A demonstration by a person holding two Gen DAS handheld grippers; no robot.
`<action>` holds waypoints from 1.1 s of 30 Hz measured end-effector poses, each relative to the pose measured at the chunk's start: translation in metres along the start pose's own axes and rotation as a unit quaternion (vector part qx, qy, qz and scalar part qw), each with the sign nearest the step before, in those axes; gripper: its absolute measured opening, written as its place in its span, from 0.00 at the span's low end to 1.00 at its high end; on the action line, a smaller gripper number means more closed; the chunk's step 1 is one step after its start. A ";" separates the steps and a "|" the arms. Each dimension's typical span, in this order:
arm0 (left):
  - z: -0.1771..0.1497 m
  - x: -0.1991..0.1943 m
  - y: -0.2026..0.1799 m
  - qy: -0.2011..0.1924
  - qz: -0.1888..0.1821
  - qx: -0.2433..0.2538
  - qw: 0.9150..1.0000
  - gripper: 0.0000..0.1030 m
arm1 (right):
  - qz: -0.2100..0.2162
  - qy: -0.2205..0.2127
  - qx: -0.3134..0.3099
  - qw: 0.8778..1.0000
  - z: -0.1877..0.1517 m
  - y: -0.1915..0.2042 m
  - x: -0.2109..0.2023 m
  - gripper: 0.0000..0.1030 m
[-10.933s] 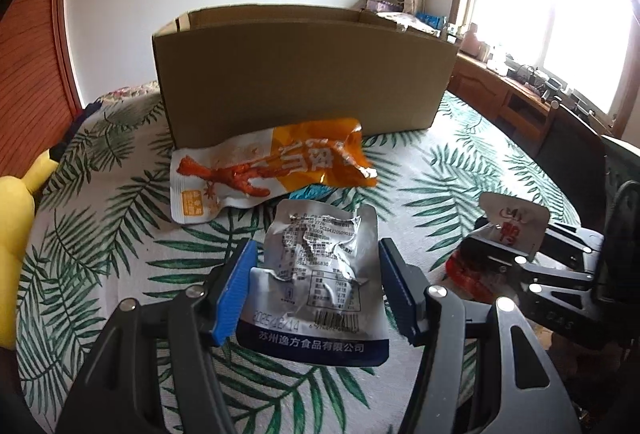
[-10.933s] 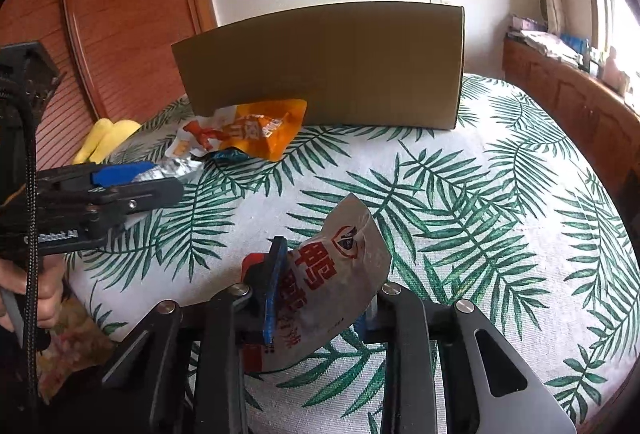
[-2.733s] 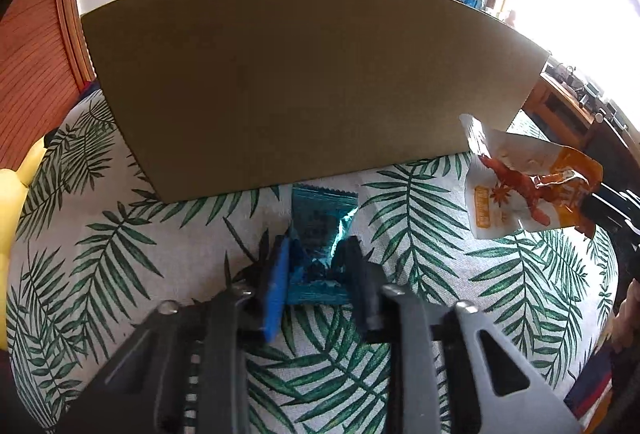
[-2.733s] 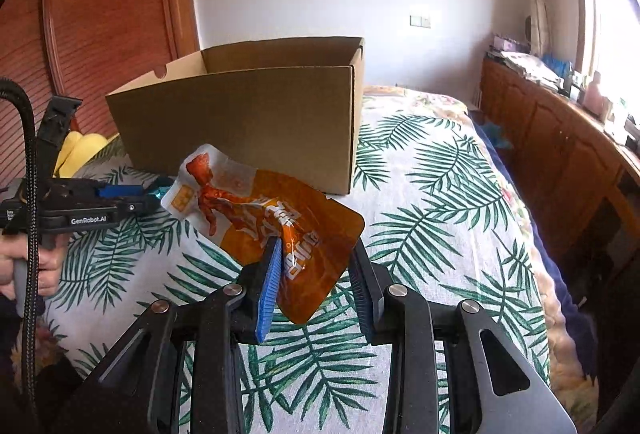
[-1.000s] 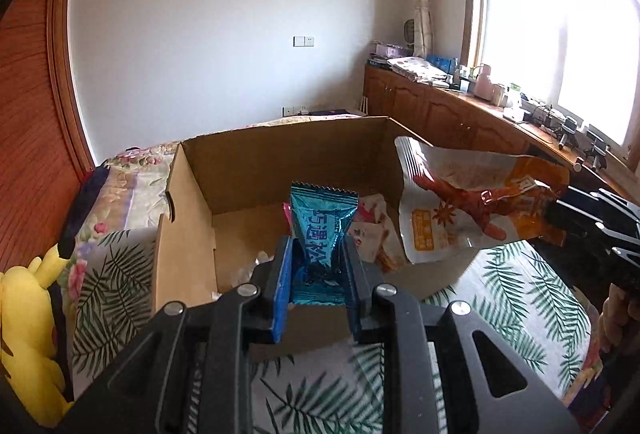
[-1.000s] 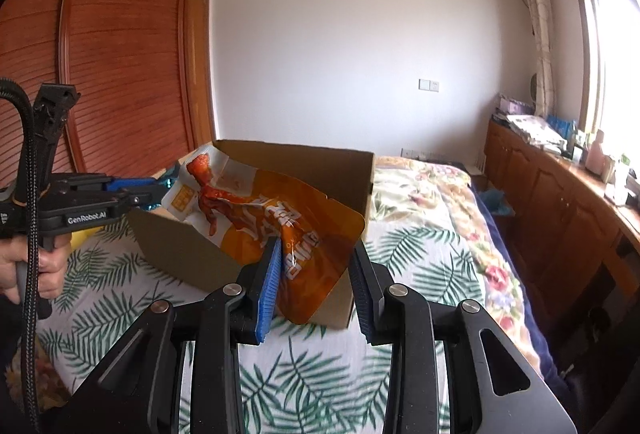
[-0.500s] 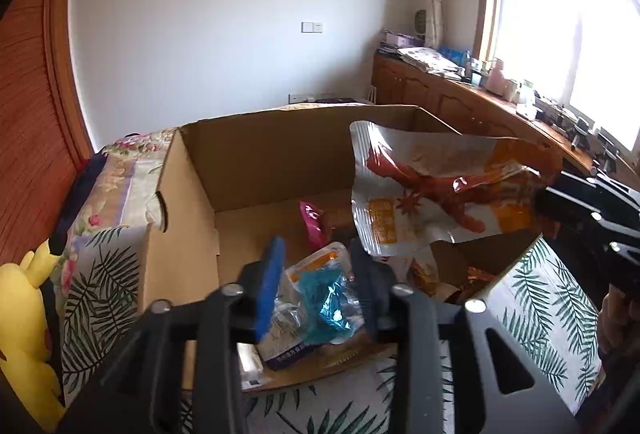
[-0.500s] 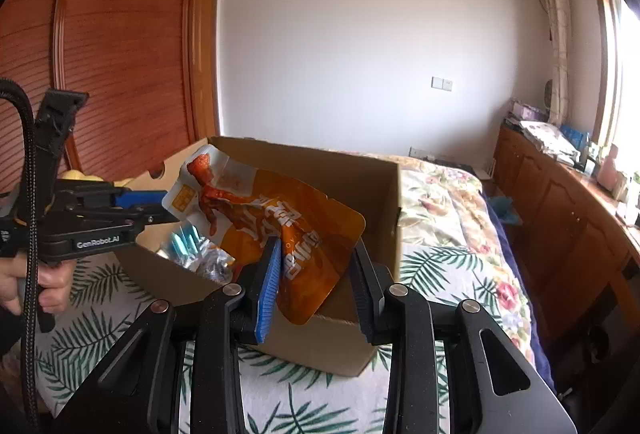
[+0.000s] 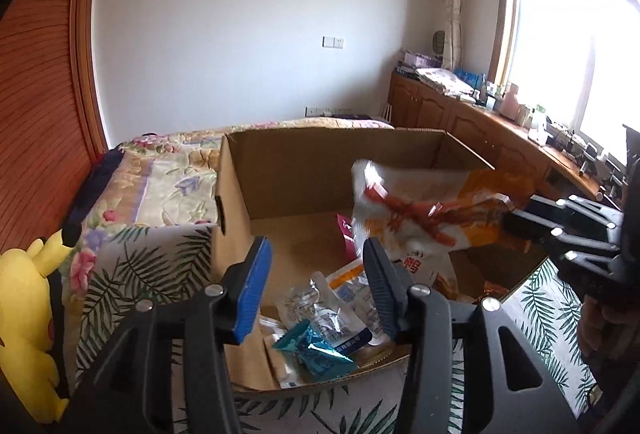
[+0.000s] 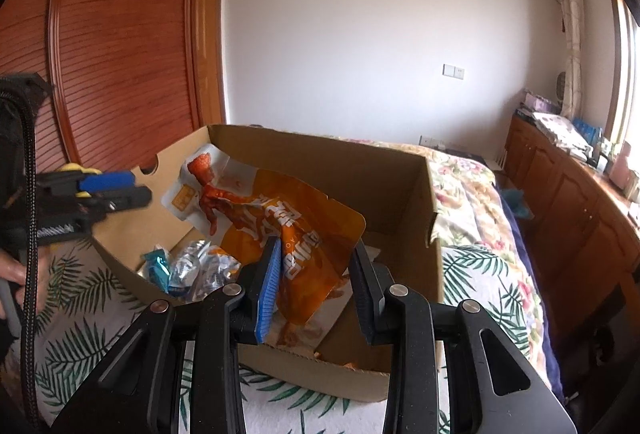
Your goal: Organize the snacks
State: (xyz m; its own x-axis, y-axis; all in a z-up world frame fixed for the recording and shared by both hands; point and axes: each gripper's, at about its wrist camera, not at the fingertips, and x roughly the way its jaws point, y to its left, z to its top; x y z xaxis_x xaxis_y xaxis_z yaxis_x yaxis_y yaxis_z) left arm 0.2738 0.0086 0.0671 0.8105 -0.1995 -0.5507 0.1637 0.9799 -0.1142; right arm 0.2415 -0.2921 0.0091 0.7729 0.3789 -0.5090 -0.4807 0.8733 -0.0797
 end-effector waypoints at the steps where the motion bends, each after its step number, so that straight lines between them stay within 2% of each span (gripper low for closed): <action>1: 0.000 -0.001 0.000 -0.001 0.000 0.002 1.000 0.47 | 0.002 0.008 -0.006 1.000 0.000 0.002 0.005 0.32; 8: -0.006 -0.005 -0.008 -0.001 -0.004 0.012 1.000 0.47 | 0.001 0.038 -0.030 0.999 -0.001 0.016 0.025 0.32; 18: -0.012 -0.007 -0.017 0.004 -0.005 0.019 1.000 0.47 | 0.007 0.049 -0.018 0.999 0.000 0.014 0.030 0.36; 33: -0.022 -0.050 -0.039 -0.008 0.003 0.033 0.999 0.47 | 0.000 0.026 0.005 1.000 -0.011 0.018 -0.015 0.38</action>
State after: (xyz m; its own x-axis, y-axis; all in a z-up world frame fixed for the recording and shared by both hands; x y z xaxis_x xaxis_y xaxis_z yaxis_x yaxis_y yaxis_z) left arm 0.2138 -0.0200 0.0808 0.8207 -0.1935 -0.5376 0.1946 0.9793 -0.0553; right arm 0.2171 -0.2853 0.0060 0.7502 0.3626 -0.5530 -0.4766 0.8761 -0.0721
